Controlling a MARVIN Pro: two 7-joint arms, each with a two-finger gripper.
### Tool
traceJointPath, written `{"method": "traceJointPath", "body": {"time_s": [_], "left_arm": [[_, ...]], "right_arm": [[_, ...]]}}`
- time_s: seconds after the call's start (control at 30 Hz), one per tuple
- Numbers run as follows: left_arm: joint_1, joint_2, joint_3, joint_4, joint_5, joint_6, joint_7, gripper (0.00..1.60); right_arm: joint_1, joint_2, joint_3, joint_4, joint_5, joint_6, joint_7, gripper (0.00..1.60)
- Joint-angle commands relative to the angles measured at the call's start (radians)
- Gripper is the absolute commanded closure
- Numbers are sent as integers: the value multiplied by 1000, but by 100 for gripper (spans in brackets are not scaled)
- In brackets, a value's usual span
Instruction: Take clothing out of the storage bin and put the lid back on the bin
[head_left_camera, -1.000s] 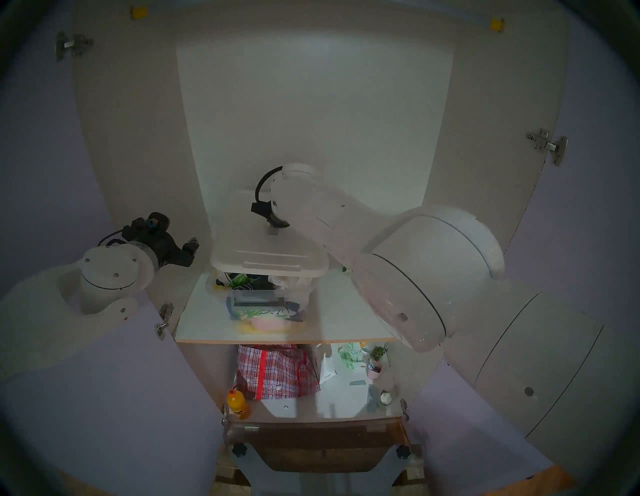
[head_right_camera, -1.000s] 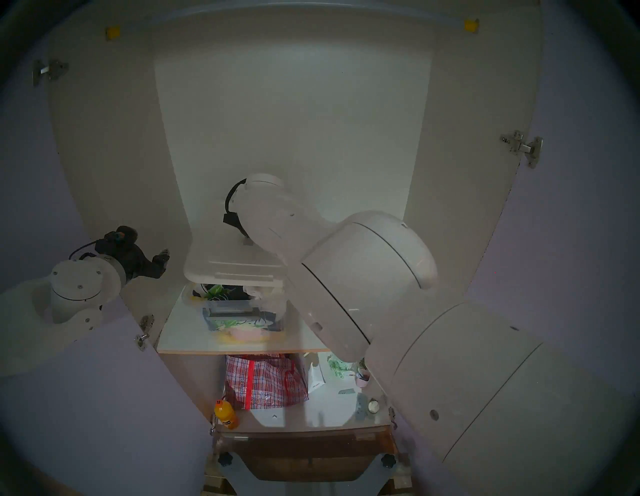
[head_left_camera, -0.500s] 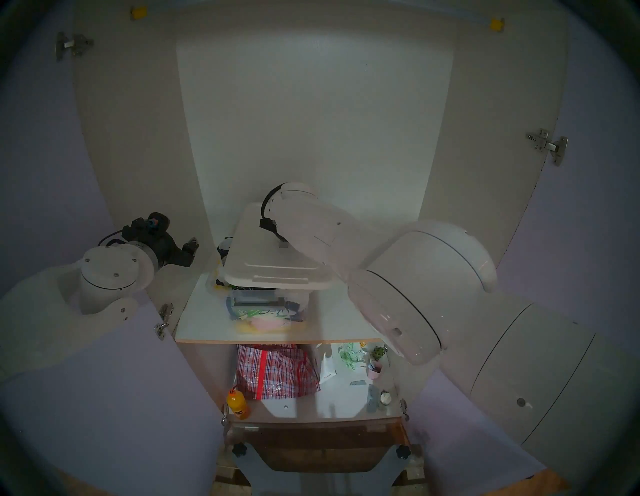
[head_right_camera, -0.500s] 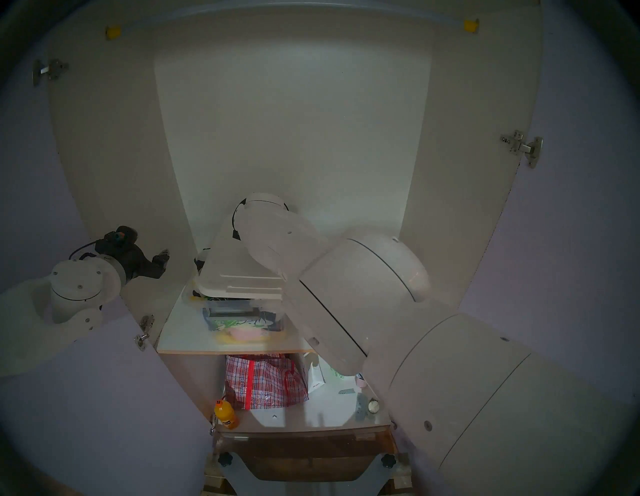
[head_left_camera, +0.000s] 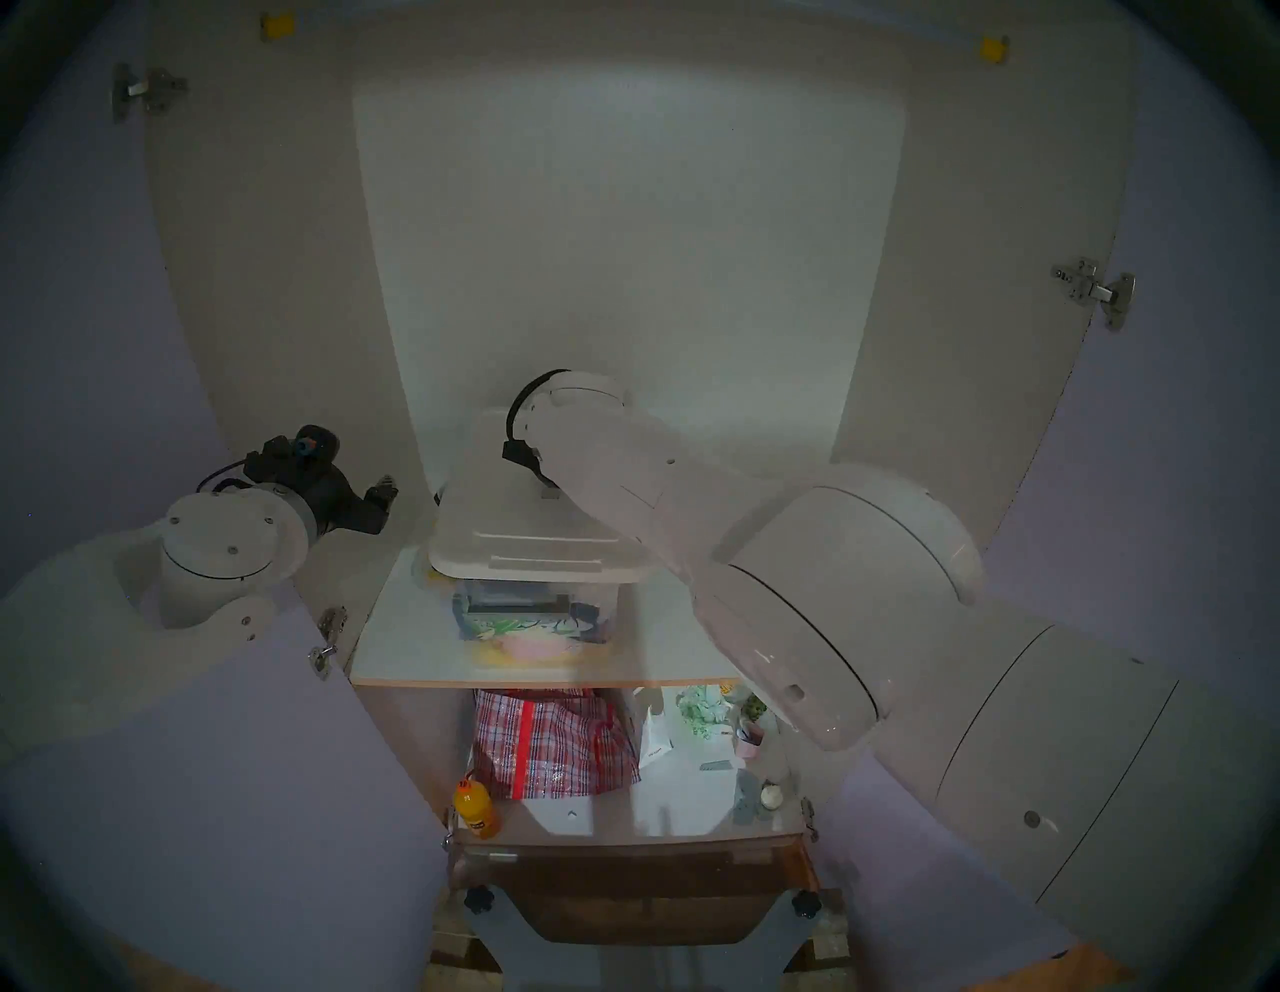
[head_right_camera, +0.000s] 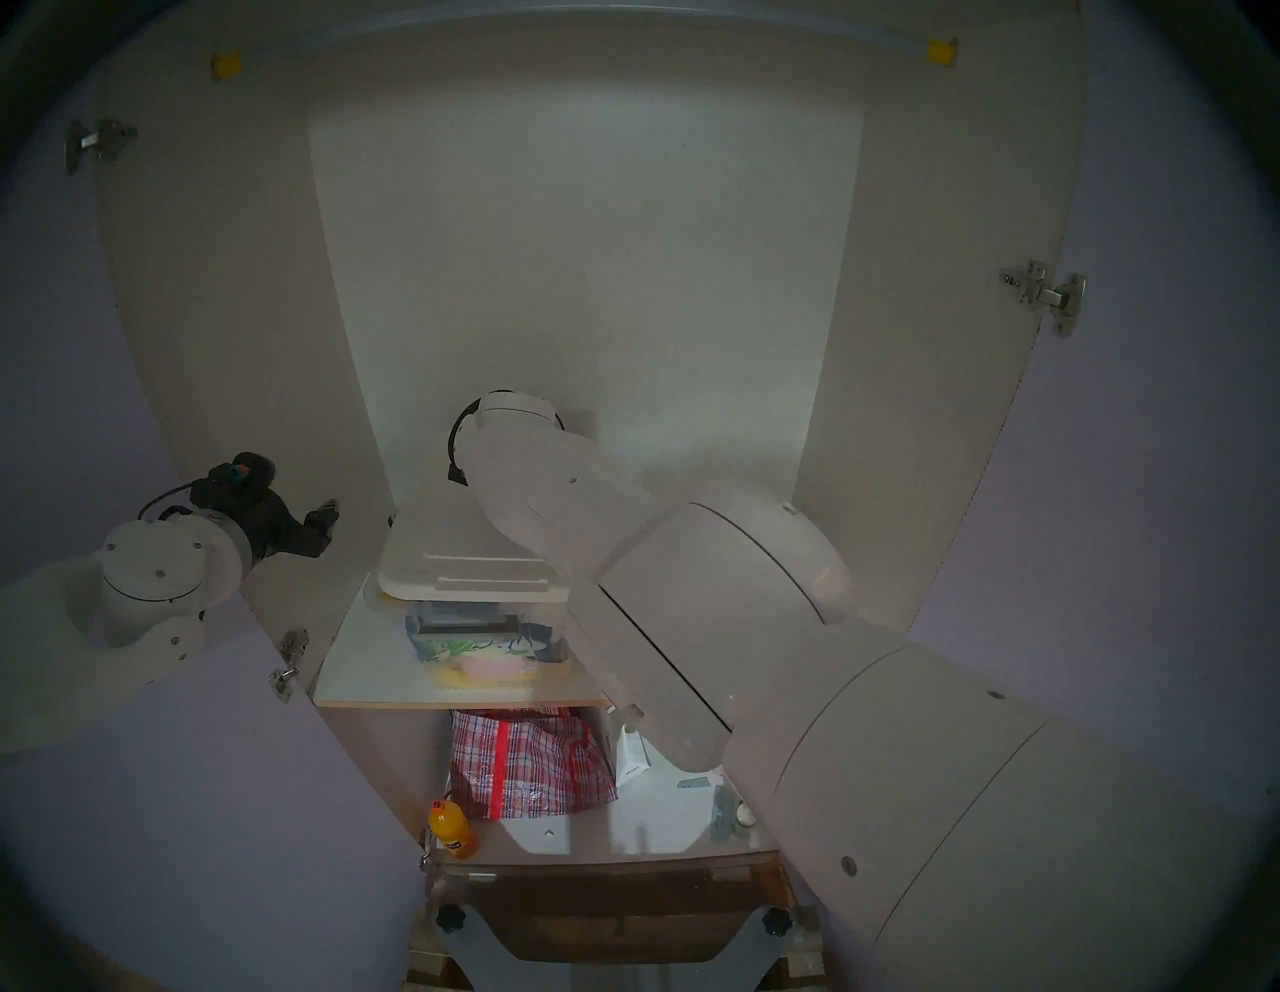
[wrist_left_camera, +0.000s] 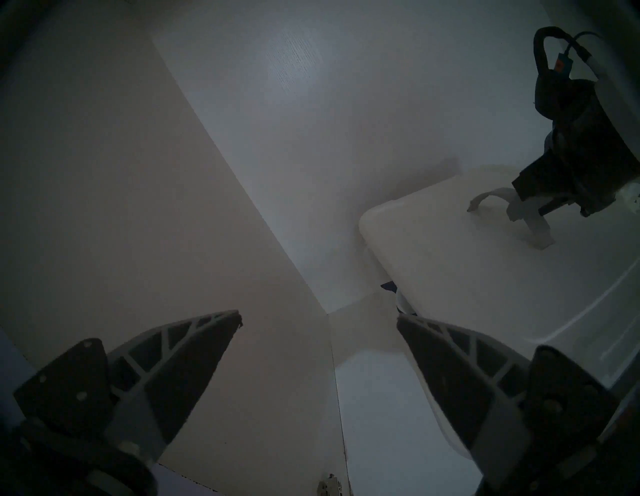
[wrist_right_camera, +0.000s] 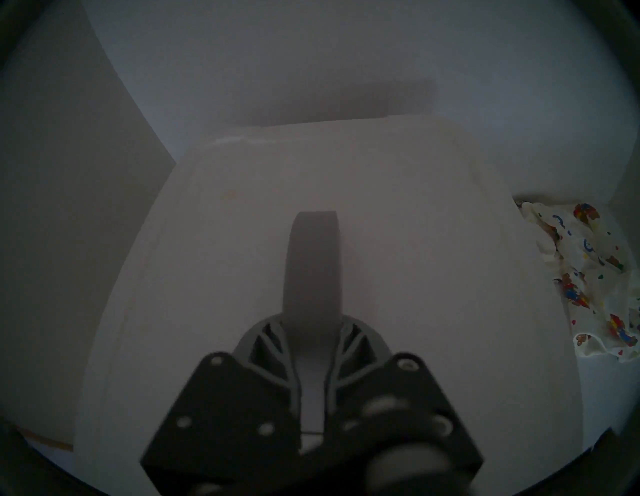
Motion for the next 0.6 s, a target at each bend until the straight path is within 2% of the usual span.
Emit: {"method": "traceJointPath", "body": {"time_s": [0.0, 0.33, 0.57], "left_arm": [[-21, 9, -21, -7, 5, -5, 2, 0], [-20, 8, -17, -5, 4, -5, 3, 0], [-20, 8, -13, -4, 4, -5, 3, 0]], "right_arm": [[4, -11, -33, -82, 2, -1, 6, 160], [-54, -11, -162, -140, 10, -12, -1, 160], [-66, -11, -212, -149, 28, -14, -15, 160]]}}
